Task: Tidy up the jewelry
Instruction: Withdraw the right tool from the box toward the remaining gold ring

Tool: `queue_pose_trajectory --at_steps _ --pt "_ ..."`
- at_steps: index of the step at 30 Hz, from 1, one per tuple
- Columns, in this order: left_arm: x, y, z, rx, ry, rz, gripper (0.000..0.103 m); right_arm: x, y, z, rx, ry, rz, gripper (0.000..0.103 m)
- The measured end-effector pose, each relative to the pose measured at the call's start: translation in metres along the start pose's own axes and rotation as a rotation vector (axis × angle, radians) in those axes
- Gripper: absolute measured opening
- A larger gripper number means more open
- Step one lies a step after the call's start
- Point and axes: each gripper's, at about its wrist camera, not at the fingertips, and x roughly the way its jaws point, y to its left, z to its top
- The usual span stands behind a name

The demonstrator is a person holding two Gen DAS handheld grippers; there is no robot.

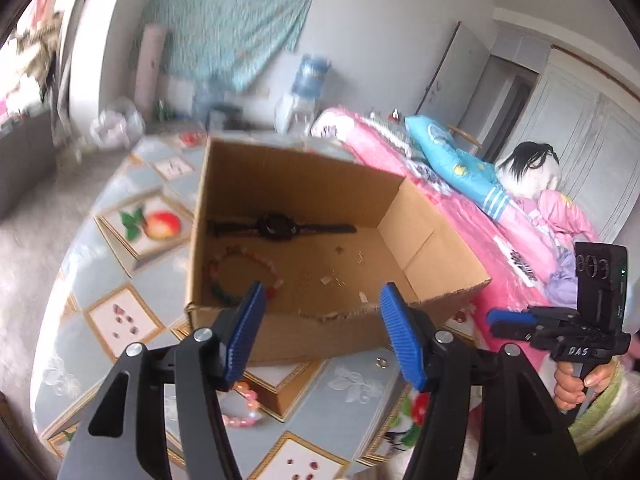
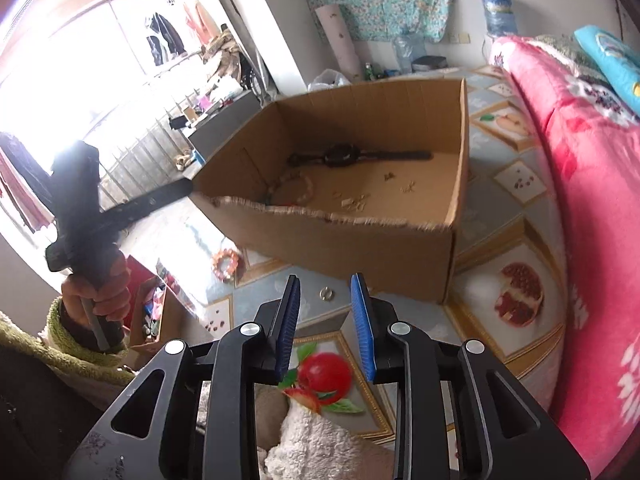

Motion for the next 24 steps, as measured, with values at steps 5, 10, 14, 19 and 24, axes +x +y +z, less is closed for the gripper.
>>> queue_pose_trajectory --at_steps 5,10,14,19,24 --pt "-0.002 -0.021 -0.024 0.131 0.040 0.064 0.062 0.050 0.020 -0.016 -0.069 0.045 -0.041 0.026" --pt "0.019 -0.038 -0.053 0.202 0.122 0.074 0.062 0.084 0.033 -0.016 -0.171 0.048 -0.105 0.026" --pt "0.040 -0.047 -0.075 0.248 0.172 0.096 0.062 0.099 0.032 -0.012 -0.216 0.044 -0.138 0.026" --pt "0.059 -0.055 -0.091 0.287 0.212 0.108 0.062 0.117 0.031 -0.010 -0.243 0.073 -0.165 0.014" --pt "0.069 -0.069 -0.104 0.376 0.221 0.114 0.062 0.120 0.031 -0.009 -0.204 0.104 -0.170 0.006"
